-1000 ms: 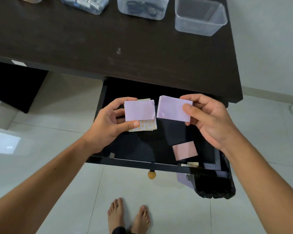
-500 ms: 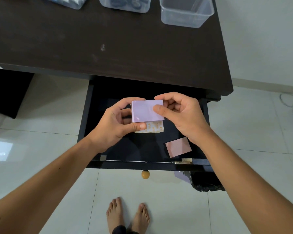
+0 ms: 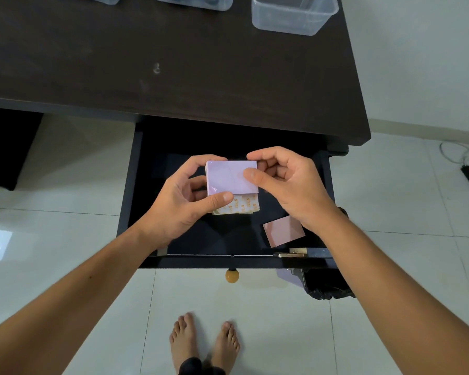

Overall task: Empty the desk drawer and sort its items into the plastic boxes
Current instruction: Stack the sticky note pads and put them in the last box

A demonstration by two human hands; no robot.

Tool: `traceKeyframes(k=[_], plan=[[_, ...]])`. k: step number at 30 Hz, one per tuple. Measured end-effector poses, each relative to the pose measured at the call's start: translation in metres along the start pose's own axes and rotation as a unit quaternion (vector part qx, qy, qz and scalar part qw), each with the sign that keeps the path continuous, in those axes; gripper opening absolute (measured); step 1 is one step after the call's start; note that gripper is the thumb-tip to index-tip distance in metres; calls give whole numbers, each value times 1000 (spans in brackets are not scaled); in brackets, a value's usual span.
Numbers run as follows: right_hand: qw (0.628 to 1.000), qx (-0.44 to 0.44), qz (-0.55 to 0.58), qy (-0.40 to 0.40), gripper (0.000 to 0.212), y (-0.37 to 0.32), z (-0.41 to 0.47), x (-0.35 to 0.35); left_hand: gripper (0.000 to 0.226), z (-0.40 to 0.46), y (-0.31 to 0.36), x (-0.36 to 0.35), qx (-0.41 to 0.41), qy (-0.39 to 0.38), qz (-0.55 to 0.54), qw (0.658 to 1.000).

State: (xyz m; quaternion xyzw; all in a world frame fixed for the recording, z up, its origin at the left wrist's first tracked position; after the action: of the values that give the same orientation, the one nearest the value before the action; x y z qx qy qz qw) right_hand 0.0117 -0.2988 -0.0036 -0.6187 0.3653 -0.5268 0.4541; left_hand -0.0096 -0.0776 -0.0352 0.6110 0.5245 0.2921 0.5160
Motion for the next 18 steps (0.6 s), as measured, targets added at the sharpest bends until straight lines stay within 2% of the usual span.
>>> traceKeyframes(k=[2,4,7,10,14,18], plan=[[999,-29,3,-17,19,5,-4,11,63,-1,1,5,0,-2,4,1000],[993,-75,-48,-73,14,18,-10,25,64,-1,2,10,0,-2,5,1000],[961,-115,-164,-190,21,39,-18,34,65,0,1,15,4,3,4,1000],[918,-102,-281,-260,30,49,-18,29,65,3,0,16,6,4,7,1000],[852,-112,-412,-302,45,59,-14,25,67,5,-4,15,12,-2,14,1000],[827,-116,-447,-320,34,63,-18,20,68,5,-8,16,18,0,13,1000]])
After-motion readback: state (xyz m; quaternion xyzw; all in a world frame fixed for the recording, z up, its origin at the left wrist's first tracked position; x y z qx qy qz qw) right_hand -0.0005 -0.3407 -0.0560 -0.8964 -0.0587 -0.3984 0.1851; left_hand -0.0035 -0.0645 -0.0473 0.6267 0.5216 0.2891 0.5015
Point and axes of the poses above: each hand's wrist, its own z-axis towards the middle knuckle, its own x-axis out of the back of the hand, y = z × x, the point moved 2 cm from there along z, towards the middle knuckle, and after that the axes turned 6 degrees about x, right-handed, at the moved point
